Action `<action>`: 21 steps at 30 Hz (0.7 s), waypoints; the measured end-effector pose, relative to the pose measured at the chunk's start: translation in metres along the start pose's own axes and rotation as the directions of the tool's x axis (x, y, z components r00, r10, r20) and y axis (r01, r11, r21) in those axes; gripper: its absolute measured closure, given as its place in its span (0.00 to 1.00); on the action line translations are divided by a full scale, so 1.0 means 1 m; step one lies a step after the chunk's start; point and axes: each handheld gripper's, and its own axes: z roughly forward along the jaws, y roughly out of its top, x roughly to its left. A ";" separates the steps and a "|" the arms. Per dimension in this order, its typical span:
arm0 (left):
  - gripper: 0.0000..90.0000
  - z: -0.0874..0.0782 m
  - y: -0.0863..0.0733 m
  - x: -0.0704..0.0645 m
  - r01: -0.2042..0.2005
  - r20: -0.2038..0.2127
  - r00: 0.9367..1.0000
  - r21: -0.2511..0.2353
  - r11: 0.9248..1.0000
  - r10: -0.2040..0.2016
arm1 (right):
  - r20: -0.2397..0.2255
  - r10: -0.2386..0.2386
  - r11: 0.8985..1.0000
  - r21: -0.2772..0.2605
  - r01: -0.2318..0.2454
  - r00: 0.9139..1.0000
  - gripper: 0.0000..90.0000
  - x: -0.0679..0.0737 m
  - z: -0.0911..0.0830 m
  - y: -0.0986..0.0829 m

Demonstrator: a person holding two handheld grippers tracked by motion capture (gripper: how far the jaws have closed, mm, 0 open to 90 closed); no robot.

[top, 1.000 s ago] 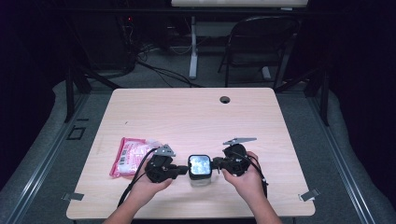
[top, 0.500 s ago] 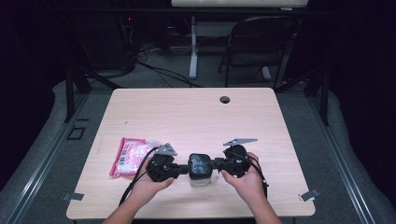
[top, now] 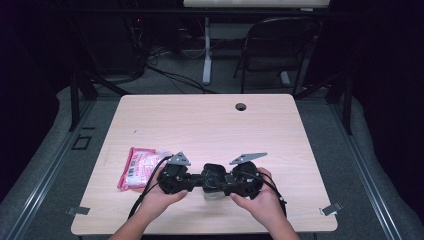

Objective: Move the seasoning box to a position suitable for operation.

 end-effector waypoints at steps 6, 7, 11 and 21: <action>0.79 -0.001 0.003 -0.002 0.004 -0.004 1.000 -0.014 1.000 -0.004 | 0.013 -0.036 0.999 0.008 0.036 0.999 0.58 0.007 0.003 -0.002; 0.78 -0.001 0.004 -0.002 0.006 -0.006 1.000 -0.017 1.000 -0.006 | 0.025 -0.044 0.999 0.010 0.044 0.999 0.56 0.008 0.004 -0.002; 0.75 -0.001 0.005 -0.002 0.009 -0.010 1.000 -0.024 1.000 -0.009 | 0.040 -0.067 0.998 -0.001 0.067 0.997 0.54 0.010 0.007 -0.003; 0.70 0.001 0.006 -0.004 0.004 -0.023 1.000 -0.029 1.000 -0.005 | 0.113 -0.099 0.995 -0.013 0.101 0.989 0.53 0.018 0.014 -0.004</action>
